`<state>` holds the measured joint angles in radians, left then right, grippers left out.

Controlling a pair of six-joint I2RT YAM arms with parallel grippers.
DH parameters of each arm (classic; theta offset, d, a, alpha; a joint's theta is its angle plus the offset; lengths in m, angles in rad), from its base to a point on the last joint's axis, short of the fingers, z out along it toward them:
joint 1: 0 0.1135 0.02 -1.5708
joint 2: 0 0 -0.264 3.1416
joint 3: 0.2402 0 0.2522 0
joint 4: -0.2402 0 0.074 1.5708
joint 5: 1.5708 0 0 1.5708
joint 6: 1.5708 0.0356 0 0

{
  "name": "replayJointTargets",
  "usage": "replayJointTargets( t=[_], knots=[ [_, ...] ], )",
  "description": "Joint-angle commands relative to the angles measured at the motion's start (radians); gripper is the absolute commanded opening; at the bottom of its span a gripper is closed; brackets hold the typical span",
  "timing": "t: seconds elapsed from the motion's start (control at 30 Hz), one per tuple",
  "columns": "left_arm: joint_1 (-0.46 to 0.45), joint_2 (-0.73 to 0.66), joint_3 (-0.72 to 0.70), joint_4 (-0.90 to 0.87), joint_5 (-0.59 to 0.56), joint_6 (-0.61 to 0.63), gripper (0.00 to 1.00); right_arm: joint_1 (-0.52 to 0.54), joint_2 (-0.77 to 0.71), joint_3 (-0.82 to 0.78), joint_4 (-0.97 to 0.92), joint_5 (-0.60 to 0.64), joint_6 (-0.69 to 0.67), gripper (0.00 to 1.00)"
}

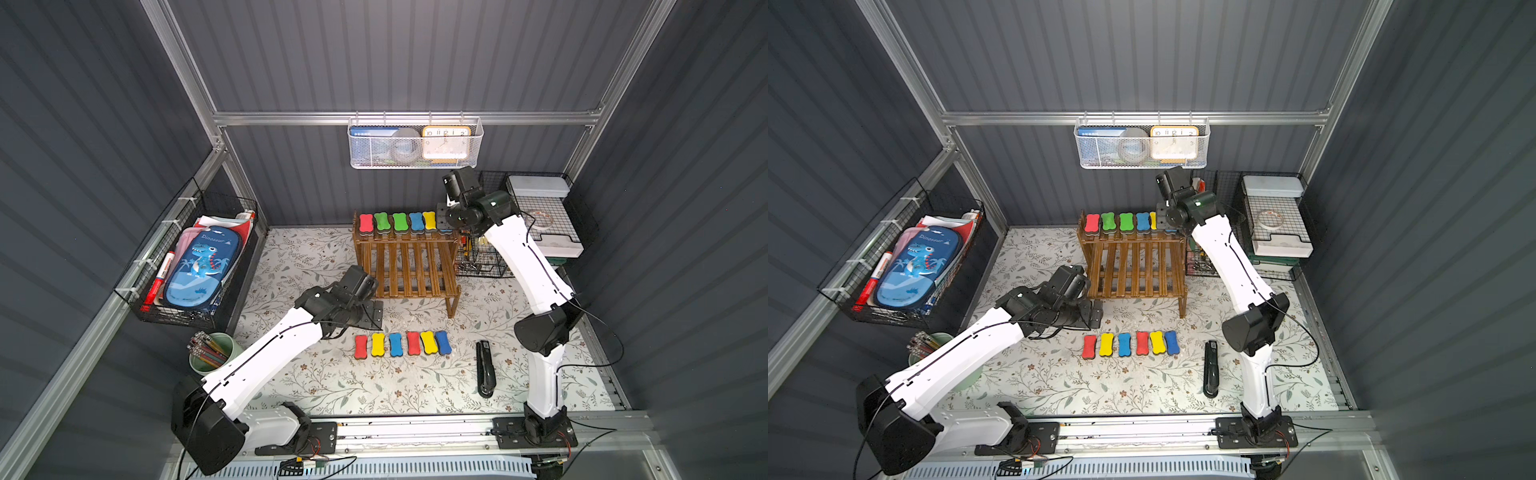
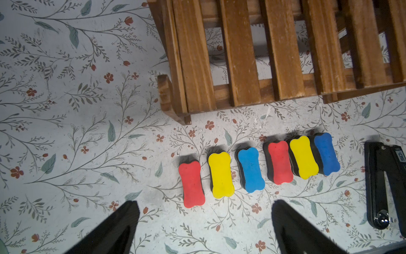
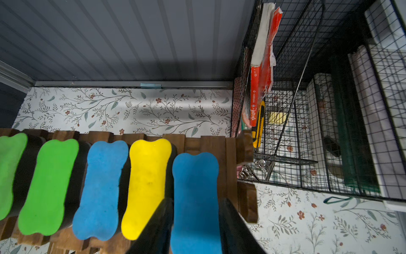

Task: Remove the whiteboard erasers from the shelf
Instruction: Pick up the whiteboard eraser from the shelf.

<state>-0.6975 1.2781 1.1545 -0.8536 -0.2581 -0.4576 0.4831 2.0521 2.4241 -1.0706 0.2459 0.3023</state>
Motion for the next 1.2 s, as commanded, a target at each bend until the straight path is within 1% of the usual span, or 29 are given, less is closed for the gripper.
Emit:
replayJointTargets(
  t=[0.0, 0.23, 0.6, 0.77, 1.0, 1.17],
  knots=[
    [0.007, 0.002, -0.007, -0.005, 0.000, 0.020, 0.99, 0.003, 0.020, -0.006, -0.002, -0.013, 0.017, 0.41],
    [0.009, -0.007, -0.012, -0.009, -0.006, 0.019, 0.99, 0.002, 0.028, -0.024, -0.003, -0.004, 0.023, 0.41],
    [0.010, -0.008, -0.016, -0.009, -0.009, 0.017, 0.99, 0.003, 0.019, -0.113, 0.018, -0.007, 0.044, 0.41],
    [0.012, -0.013, -0.018, -0.009, -0.009, 0.016, 0.99, 0.001, 0.005, -0.144, 0.023, -0.033, 0.068, 0.41],
    [0.012, -0.014, -0.019, -0.007, -0.005, 0.014, 0.99, 0.002, -0.029, -0.163, 0.025, 0.021, 0.071, 0.45],
    [0.012, -0.008, -0.019, -0.001, 0.003, 0.010, 0.99, 0.003, -0.016, -0.144, 0.009, 0.024, 0.070, 0.45]
  ],
)
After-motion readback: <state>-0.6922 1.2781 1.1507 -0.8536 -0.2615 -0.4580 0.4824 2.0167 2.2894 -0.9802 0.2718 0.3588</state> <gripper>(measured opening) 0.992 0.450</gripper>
